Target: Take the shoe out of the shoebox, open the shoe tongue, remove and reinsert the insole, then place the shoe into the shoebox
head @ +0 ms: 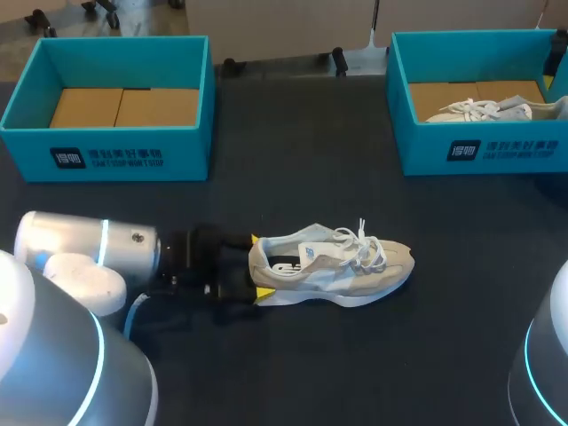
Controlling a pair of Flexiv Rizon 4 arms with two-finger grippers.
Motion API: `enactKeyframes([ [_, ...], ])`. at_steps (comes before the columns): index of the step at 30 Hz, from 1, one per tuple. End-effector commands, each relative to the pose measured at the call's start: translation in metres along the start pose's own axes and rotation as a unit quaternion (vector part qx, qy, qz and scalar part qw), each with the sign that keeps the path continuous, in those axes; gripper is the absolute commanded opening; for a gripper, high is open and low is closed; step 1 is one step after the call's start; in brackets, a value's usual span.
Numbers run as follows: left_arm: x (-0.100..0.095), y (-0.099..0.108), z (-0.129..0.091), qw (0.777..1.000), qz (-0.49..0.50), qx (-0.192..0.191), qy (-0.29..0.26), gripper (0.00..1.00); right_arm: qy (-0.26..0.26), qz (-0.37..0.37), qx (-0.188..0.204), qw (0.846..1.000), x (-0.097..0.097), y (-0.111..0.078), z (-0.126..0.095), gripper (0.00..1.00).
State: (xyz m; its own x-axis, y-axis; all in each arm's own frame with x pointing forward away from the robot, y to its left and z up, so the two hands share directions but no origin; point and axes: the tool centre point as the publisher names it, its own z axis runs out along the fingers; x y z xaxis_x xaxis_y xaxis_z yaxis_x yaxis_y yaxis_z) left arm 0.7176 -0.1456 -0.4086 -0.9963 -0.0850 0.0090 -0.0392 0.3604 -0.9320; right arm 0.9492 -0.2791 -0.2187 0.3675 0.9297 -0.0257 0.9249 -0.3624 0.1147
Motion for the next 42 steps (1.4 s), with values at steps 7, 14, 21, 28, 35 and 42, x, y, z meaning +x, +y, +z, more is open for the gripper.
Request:
enactKeyframes([
  [7,0.005,0.005,0.018,1.000,-0.007,-0.016,0.011,1.00,0.000,0.000,0.000,1.000,0.000,0.000,0.000,1.00],
  [14,0.006,0.008,0.026,1.000,-0.010,-0.020,0.013,1.00,0.000,0.000,0.000,1.000,0.000,0.000,0.000,1.00],
  [21,0.003,0.012,0.024,1.000,-0.012,-0.024,0.004,0.90,0.000,0.000,0.000,1.000,0.000,0.000,0.000,1.00],
  [28,0.001,0.010,0.022,0.999,-0.010,-0.030,0.007,0.00,0.000,0.000,0.000,1.000,0.000,0.000,0.000,1.00],
  [35,0.000,0.007,0.022,1.000,-0.008,-0.025,0.005,0.00,0.000,0.000,0.000,1.000,0.000,0.000,0.000,1.00],
  [42,0.000,0.007,0.022,1.000,-0.008,-0.025,0.005,0.00,0.000,0.000,0.000,1.000,0.000,0.000,0.000,1.00],
])
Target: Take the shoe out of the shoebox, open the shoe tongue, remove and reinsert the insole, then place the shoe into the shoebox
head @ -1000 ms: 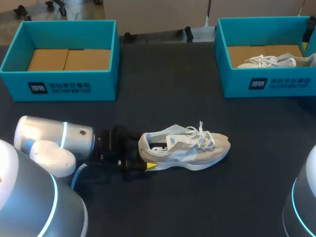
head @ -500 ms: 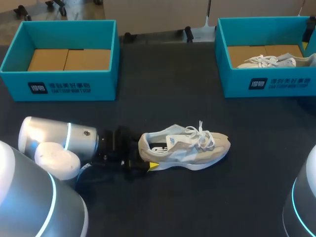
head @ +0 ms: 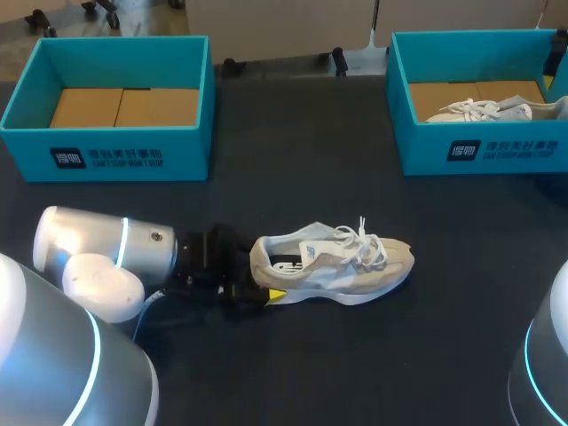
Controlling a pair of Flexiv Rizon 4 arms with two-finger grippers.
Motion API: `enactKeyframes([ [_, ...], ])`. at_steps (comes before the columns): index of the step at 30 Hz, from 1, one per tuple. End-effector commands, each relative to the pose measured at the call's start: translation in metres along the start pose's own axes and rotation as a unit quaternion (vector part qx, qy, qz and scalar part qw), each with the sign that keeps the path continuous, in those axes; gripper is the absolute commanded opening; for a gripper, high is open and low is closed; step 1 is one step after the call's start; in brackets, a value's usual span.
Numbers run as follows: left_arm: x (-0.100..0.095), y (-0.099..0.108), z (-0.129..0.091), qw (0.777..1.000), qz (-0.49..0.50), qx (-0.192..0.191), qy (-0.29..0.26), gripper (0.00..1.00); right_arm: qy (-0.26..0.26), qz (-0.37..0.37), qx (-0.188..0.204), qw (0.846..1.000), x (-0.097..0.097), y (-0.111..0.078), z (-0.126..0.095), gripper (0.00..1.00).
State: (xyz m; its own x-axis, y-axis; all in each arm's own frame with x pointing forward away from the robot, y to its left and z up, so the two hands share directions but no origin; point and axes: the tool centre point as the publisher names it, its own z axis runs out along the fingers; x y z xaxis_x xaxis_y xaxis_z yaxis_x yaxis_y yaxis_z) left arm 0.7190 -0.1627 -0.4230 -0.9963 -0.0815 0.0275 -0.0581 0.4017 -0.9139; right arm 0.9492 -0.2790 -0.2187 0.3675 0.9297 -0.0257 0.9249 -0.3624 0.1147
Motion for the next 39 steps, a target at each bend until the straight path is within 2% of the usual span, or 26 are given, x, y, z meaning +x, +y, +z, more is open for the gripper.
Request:
enactKeyframes([
  [1,0.000,-0.001,0.001,1.000,0.000,-0.002,0.000,0.00,0.000,0.000,0.000,1.000,0.000,0.000,0.000,1.00],
  [20,0.000,-0.001,0.001,1.000,0.000,-0.002,0.000,0.00,0.000,0.000,0.000,1.000,0.000,0.000,0.000,1.00],
  [27,0.000,-0.001,0.001,1.000,0.000,-0.002,0.000,0.00,-0.063,-0.066,-0.011,0.996,0.041,-0.033,-0.019,1.00],
  [35,0.000,-0.001,0.001,1.000,0.000,-0.002,0.000,0.00,-0.053,-0.107,-0.025,0.993,0.096,-0.077,-0.030,1.00],
  [39,0.000,-0.001,0.001,1.000,0.000,-0.002,0.000,0.00,-0.050,-0.119,-0.021,0.991,0.115,-0.096,-0.038,1.00],
])
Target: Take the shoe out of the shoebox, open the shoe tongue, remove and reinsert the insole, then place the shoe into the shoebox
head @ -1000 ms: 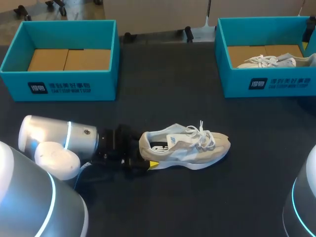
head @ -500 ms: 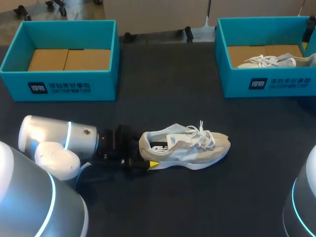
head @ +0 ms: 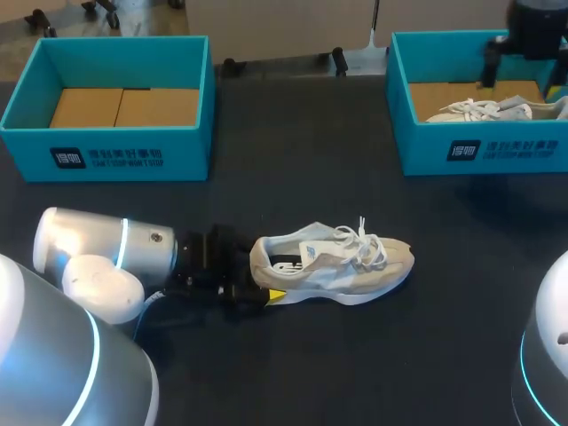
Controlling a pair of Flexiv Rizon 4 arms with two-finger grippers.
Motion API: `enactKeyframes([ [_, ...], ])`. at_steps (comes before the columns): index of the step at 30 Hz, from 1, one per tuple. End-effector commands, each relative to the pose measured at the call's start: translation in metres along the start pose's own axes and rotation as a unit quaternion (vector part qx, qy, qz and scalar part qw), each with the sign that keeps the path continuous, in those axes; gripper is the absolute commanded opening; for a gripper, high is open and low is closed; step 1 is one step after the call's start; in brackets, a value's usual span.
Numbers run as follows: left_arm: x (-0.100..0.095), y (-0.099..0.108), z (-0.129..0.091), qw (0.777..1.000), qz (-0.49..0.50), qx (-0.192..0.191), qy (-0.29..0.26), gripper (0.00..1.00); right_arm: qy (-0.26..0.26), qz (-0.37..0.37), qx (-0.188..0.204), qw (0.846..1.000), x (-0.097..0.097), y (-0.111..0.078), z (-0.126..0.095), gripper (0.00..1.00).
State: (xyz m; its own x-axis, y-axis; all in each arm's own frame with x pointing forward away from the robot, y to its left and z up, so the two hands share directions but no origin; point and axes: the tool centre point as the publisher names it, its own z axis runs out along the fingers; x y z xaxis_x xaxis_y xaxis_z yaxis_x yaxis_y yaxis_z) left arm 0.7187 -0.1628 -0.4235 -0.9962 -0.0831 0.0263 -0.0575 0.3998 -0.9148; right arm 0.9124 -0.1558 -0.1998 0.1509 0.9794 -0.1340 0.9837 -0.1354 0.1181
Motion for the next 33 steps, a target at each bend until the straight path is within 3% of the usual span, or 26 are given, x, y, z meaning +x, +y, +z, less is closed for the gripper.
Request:
enactKeyframes([
  [1,-0.001,-0.001,0.001,1.000,0.000,-0.003,0.001,0.00,-0.008,-0.012,-0.008,1.000,0.027,-0.021,-0.013,1.00],
  [10,-0.001,-0.001,0.001,1.000,0.000,-0.003,0.001,0.00,0.014,-0.033,0.013,0.999,0.077,-0.064,-0.024,1.00],
  [14,-0.001,-0.001,0.001,1.000,0.000,-0.003,0.001,0.00,-0.001,-0.061,0.020,0.998,0.103,-0.084,-0.028,1.00],
  [33,-0.001,-0.001,0.001,1.000,0.000,-0.003,0.001,0.00,-0.017,-0.052,0.056,0.997,0.206,-0.184,-0.029,1.00],
])
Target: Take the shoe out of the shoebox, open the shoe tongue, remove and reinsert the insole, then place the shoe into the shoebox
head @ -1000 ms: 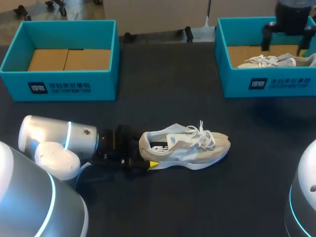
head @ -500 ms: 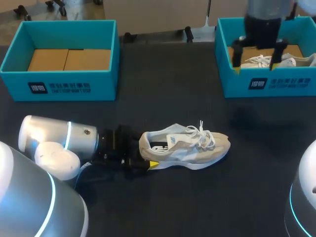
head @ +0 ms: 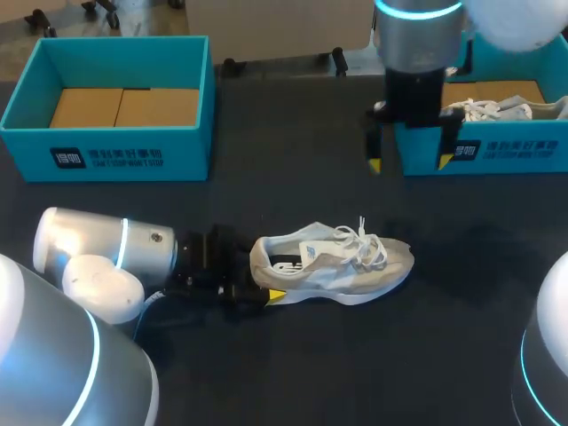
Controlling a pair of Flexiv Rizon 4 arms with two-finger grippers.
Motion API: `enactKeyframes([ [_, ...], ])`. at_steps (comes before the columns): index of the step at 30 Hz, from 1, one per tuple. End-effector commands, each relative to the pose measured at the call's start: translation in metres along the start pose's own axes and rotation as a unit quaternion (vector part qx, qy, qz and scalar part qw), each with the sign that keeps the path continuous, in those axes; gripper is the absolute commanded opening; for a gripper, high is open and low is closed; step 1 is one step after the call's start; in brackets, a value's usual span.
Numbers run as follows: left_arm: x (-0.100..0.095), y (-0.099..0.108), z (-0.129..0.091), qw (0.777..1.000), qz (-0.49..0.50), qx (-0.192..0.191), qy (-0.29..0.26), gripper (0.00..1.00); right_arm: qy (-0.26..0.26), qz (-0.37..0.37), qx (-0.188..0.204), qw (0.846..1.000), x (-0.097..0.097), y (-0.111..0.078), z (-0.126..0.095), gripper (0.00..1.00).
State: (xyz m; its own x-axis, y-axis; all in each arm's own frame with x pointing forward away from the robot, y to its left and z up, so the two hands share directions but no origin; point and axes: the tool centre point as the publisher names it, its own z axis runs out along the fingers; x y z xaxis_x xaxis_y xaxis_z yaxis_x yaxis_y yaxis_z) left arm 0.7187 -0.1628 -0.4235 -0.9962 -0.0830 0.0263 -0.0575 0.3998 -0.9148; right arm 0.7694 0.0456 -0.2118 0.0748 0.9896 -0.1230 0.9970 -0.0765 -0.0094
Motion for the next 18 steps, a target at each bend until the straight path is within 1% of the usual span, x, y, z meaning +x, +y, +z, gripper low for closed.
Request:
enactKeyframes([
  [1,-0.001,-0.001,0.001,1.000,0.000,-0.003,0.001,0.00,-0.031,-0.029,-0.004,0.999,0.037,-0.016,0.007,1.00],
  [3,-0.001,-0.001,0.001,1.000,0.000,-0.003,0.001,0.00,-0.058,-0.073,0.024,0.995,0.051,-0.021,0.013,1.00],
  [18,-0.001,-0.001,0.001,1.000,0.000,-0.003,0.001,0.00,-0.058,-0.073,0.024,0.995,0.051,-0.021,0.013,1.00],
])
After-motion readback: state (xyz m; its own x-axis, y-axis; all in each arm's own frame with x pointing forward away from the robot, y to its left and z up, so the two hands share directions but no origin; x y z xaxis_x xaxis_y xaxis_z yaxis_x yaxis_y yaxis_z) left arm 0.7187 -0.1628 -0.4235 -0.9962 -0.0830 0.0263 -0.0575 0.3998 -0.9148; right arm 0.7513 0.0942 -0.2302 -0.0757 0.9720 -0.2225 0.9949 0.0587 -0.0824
